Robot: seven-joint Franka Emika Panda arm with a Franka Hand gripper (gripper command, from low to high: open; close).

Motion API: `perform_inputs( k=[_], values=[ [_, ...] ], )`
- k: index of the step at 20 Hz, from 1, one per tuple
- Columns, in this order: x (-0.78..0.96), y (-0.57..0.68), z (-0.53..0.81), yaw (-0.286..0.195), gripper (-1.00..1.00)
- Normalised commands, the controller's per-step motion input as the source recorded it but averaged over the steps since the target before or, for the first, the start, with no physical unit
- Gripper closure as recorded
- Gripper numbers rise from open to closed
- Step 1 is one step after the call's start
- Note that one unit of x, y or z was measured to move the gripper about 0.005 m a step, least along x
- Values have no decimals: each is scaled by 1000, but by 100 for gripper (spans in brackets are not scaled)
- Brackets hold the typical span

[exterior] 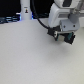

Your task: Open the kcup holder, insert the kcup into the holder, and close the kcup holder

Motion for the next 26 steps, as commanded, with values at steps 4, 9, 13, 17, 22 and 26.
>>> perform_inputs(
  k=[4,9,13,17,22,26],
  values=[
    [-373,468,0,124,-100],
    [-534,472,0,112,-100],
    [-528,364,8,69,-100],
    [-652,557,-91,63,-100],
    [-808,609,-112,19,-100],
    [-881,569,-114,14,-100]
  ],
)
